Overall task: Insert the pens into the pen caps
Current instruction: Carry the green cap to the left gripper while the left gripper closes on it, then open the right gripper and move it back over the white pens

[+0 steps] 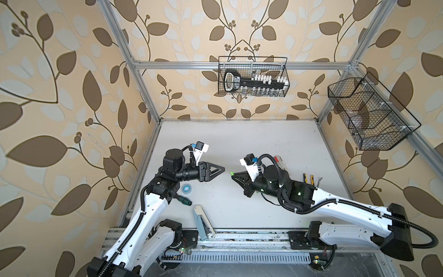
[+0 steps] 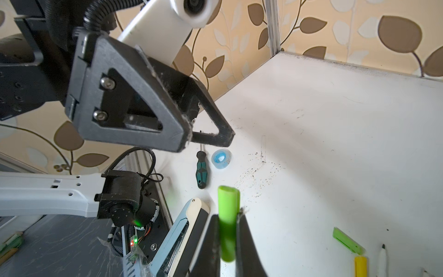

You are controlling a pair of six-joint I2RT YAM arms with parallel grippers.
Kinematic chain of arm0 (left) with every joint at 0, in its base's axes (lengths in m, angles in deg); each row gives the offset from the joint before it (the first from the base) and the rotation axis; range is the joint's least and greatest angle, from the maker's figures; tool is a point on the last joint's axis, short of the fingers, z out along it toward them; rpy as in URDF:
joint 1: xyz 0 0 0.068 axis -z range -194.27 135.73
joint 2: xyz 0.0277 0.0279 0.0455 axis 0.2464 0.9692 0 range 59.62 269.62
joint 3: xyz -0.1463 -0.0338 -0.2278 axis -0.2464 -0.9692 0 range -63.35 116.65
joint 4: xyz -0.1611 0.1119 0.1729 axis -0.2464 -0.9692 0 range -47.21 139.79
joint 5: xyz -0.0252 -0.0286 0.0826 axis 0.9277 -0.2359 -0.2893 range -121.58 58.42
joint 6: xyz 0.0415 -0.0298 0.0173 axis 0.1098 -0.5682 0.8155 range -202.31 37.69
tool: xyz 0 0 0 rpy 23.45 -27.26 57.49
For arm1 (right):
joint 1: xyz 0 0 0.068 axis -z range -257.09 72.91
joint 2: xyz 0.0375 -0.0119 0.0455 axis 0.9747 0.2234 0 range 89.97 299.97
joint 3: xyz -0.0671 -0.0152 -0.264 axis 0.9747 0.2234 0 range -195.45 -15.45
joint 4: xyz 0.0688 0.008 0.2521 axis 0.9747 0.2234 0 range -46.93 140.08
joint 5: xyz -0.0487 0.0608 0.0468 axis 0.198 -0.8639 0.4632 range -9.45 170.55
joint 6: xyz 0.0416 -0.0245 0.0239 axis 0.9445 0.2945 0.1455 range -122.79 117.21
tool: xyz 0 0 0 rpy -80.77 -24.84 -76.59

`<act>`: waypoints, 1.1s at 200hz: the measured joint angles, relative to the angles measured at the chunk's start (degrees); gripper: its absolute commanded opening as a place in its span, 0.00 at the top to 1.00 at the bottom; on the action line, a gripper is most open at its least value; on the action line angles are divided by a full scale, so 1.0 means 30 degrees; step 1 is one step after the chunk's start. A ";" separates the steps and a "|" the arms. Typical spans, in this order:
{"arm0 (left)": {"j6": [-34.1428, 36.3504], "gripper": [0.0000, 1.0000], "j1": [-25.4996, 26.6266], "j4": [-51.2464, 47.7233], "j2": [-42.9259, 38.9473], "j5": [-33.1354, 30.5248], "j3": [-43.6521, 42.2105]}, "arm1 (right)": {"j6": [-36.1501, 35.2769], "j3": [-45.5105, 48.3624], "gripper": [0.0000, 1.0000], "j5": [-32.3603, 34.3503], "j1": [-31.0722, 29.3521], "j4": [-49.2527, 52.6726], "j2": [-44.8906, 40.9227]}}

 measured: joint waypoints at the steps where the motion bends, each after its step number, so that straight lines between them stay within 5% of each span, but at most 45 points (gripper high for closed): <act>1: 0.0036 0.45 0.0007 0.0000 0.0015 0.0015 0.0000 | 0.0000 0.0000 0.92 0.0007 -0.0015 0.0000 0.0015; 99: 0.0663 0.68 0.0627 -0.0554 0.0576 0.0262 0.0029 | -0.0663 -0.1268 0.92 0.0080 -0.0838 -0.0058 0.1515; 154: 0.1027 0.69 0.0874 -0.0911 0.0699 0.0364 0.0029 | -0.0729 -0.1763 0.92 0.0619 -0.0889 -0.0109 0.2011; 220: 0.1559 1.00 0.0874 -0.1406 0.0699 0.0284 0.0277 | -0.0794 -0.1902 0.91 0.0816 -0.0896 -0.0058 0.2208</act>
